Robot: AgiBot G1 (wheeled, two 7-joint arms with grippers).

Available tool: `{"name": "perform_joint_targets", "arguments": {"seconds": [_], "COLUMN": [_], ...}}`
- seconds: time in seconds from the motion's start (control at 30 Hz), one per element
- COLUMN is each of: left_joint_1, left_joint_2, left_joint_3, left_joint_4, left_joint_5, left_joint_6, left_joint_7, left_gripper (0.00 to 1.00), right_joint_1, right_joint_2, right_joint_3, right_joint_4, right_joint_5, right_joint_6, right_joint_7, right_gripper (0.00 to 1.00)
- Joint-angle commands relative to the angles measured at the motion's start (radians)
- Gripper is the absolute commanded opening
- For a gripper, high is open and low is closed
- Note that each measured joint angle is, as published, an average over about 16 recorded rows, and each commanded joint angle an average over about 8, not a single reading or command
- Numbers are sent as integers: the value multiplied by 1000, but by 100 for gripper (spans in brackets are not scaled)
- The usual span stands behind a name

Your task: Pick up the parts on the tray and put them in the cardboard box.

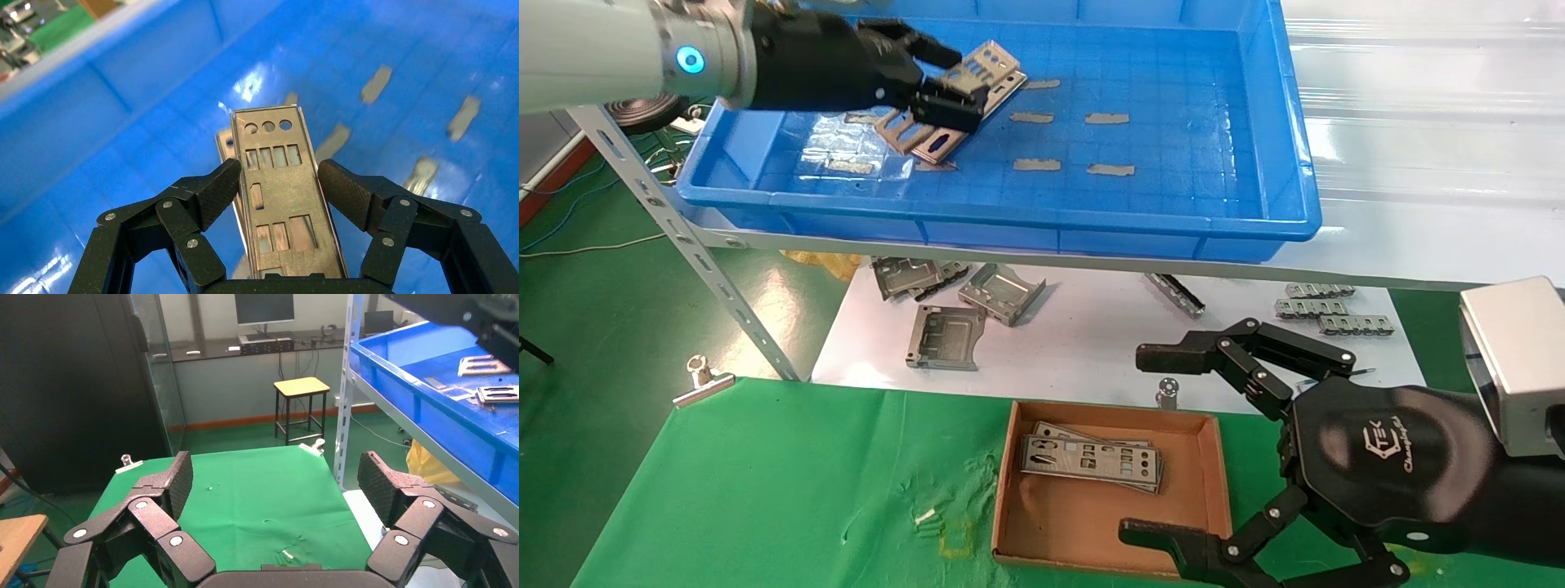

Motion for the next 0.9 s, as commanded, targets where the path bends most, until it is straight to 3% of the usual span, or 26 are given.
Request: {"name": "perform_joint_targets", "arguments": {"seconds": [0.03,0.33,0.63,0.9], "left_joint_1": [-6,-28,-32,54], "left_joint_2": [-4,-43,-81,-98], "left_joint_3": [-5,-32,-41,6], "left_joint_4": [3,2,-23,-164], "left_joint_5": [-8,-49,-75,-101], "left_joint_6": [10,146,414,509], "left_joint_7": [8,56,116,173], "left_gripper": [0,0,0,0], "right_joint_1": [0,0,0,0], "right_joint_2": [0,0,0,0], "right_joint_3": [0,0,0,0], "right_joint_4": [0,0,0,0], "right_joint_5": [0,0,0,0], "right_joint_6": [0,0,0,0], "right_joint_7": [0,0,0,0], "right_gripper": [100,100,100,100]}}
